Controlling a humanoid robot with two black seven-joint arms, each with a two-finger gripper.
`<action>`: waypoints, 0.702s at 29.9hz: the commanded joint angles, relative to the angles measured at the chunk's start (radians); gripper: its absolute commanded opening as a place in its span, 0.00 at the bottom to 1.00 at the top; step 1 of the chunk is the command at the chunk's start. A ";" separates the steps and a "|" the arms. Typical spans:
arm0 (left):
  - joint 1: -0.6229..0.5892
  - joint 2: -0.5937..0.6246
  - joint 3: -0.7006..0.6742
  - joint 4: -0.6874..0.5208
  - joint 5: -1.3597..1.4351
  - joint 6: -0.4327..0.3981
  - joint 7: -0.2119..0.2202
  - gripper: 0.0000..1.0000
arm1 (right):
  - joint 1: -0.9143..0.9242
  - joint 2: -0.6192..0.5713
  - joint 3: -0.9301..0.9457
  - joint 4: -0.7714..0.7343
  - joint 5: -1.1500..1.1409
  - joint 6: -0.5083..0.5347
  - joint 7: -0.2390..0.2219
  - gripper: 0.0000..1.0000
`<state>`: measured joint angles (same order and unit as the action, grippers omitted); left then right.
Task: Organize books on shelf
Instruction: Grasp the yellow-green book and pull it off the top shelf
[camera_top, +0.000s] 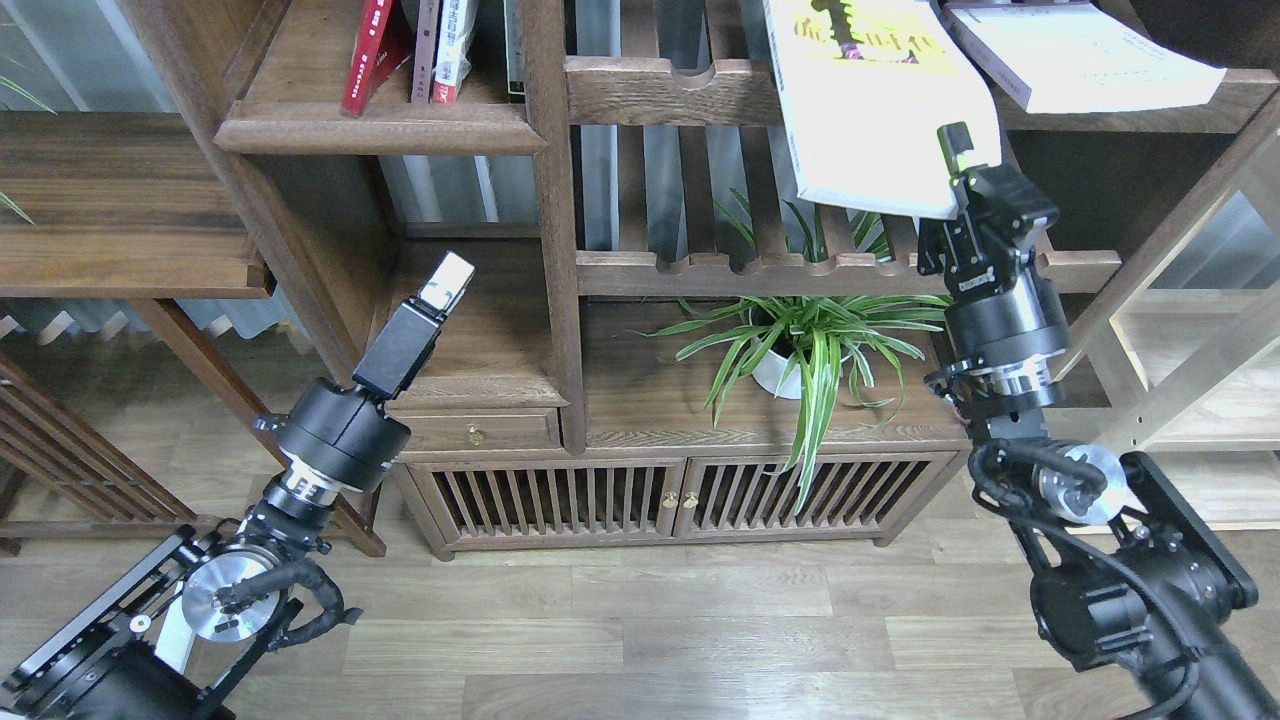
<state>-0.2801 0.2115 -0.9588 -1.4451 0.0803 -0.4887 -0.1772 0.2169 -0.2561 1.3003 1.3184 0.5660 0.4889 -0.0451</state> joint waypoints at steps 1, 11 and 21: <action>-0.001 0.000 0.000 0.000 -0.001 0.000 0.001 0.99 | -0.001 0.012 -0.001 0.002 -0.001 0.000 0.001 0.01; -0.001 0.014 0.000 -0.006 0.001 0.000 0.001 0.99 | -0.062 -0.071 0.007 0.012 -0.001 0.000 0.001 0.01; -0.002 0.011 0.002 0.000 0.009 0.000 0.002 0.99 | -0.119 -0.129 0.014 0.010 -0.003 0.000 0.002 0.01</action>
<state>-0.2812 0.2262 -0.9585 -1.4477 0.0872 -0.4887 -0.1754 0.1075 -0.3661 1.3097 1.3304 0.5630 0.4889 -0.0446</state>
